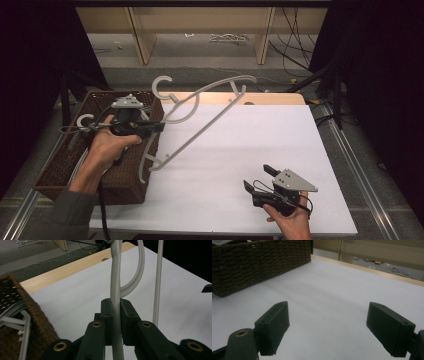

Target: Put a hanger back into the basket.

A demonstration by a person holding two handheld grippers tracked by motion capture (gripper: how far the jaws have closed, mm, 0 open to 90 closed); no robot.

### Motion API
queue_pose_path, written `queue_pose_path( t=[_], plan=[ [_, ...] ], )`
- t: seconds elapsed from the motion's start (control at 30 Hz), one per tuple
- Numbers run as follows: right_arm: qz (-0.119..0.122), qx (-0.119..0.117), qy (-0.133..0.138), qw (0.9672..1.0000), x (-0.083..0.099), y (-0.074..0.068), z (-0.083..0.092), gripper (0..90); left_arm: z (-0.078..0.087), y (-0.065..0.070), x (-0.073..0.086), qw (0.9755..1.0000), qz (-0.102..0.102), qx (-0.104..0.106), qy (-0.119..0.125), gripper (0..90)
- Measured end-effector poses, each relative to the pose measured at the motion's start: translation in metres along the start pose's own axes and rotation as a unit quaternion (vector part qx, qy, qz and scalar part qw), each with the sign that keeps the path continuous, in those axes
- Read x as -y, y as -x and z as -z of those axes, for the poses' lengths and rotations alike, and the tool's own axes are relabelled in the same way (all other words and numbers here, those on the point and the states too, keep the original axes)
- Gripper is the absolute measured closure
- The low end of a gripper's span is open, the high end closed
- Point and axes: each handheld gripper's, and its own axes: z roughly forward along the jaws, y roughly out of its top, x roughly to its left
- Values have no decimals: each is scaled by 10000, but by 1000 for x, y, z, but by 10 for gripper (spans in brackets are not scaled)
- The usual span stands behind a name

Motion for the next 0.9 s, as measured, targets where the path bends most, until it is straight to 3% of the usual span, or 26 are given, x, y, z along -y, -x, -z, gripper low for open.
queue_pose_path(
  t=[0.2, 0.27, 0.33, 0.37, 0.57, 0.77, 0.8, 0.9],
  plan=[
    [-19, -12, 13, 10000, 0, 0, -1, 193, 20, -22, 1, 9997, 104, -220, 47, 821],
    [-5, -4, -21, 10000, 0, 0, 0, 193, 28, -33, 2, 9989, 308, -322, 144, 821],
    [-34, 17, -18, 10000, 1, 0, -1, 193, 32, -38, 3, 9990, 266, -351, 73, 822],
    [-36, 17, -22, 10000, 1, -1, -1, 193, 38, -46, 4, 9983, 319, -485, 91, 821],
    [-4, 21, -39, 10000, 0, 0, -1, 193, 50, -69, 12, 9951, 577, -767, 254, 821],
    [-4, 35, -7, 10000, 1, 0, -1, 193, 60, -87, 24, 9933, 667, -928, 189, 821],
    [-32, 12, -21, 10000, 1, -1, -1, 193, 62, -95, 31, 9916, 766, -1024, 202, 821],
    [-27, 5, -55, 10000, 0, -1, -1, 193, 65, -102, 40, 9906, 804, -1101, 134, 821]
  ],
)
